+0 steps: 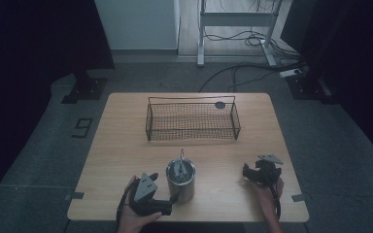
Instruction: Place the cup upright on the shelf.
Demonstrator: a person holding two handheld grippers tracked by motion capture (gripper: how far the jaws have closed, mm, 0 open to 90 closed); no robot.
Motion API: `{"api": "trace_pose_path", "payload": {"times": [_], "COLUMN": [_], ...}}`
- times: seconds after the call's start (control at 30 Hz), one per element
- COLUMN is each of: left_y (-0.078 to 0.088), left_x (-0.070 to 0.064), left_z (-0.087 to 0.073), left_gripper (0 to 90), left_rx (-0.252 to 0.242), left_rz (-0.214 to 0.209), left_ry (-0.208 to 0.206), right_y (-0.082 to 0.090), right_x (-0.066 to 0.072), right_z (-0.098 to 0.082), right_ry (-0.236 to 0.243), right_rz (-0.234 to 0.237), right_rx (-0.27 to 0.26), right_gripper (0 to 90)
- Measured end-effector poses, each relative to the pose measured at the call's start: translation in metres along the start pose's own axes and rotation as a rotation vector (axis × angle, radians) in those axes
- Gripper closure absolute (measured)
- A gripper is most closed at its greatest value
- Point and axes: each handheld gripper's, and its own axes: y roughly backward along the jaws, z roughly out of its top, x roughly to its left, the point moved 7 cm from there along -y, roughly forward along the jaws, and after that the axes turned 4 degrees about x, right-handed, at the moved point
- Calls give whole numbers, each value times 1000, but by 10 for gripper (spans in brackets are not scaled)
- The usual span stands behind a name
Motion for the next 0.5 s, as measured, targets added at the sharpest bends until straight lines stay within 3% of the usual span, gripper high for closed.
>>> {"api": "trace_pose_path", "payload": {"times": [0.5], "left_y": [-20], "left_x": [-7], "left_z": [10], "left_gripper": [11], "left_rx": [9], "left_rz": [-18], "left_ry": [-10], "right_y": [0], "right_x": [-1], "right_z": [0], "right_ry": [-1], "right_rz": [-1], "right_rx": [0], "right_gripper": [130]}}
